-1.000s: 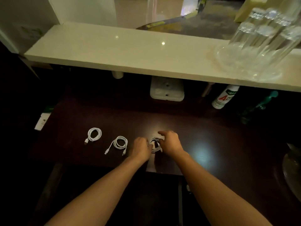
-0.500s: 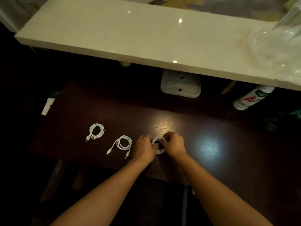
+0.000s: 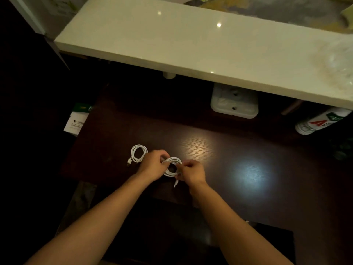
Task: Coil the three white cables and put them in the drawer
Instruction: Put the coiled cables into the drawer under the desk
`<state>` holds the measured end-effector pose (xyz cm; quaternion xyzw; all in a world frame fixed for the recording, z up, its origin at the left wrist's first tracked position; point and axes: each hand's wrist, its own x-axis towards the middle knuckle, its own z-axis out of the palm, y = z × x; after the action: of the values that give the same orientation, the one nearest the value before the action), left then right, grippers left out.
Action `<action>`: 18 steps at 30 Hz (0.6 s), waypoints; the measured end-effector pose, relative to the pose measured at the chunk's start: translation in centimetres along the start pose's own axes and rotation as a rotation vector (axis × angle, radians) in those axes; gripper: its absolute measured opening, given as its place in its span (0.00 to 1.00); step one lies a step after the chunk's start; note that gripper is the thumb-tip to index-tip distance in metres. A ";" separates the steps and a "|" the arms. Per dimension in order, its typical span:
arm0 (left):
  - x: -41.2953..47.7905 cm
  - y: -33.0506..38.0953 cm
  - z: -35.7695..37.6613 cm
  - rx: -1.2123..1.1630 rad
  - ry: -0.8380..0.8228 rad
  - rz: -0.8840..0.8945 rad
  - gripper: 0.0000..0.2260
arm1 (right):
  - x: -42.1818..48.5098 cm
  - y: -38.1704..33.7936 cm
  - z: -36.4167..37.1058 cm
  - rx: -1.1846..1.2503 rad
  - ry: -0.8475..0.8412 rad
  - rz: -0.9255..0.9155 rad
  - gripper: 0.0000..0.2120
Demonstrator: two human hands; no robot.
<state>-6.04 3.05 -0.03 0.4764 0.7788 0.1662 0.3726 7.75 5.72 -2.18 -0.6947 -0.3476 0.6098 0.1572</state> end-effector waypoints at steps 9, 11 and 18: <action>0.9 -2.0 2.3 0.221 0.093 -0.050 0.12 | -0.5 1.2 2.3 -0.447 0.227 -0.231 0.08; 0.9 -1.8 2.4 0.259 0.079 -0.084 0.11 | -0.7 1.2 2.8 -0.525 0.232 -0.233 0.08; -0.1 -1.0 1.8 0.203 -0.039 -0.123 0.12 | -1.4 0.0 4.5 -0.381 0.130 -0.140 0.11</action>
<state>-5.33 2.28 -1.78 0.4664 0.8118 0.0540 0.3472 3.46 3.85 -2.12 -0.7238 -0.4932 0.4745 0.0871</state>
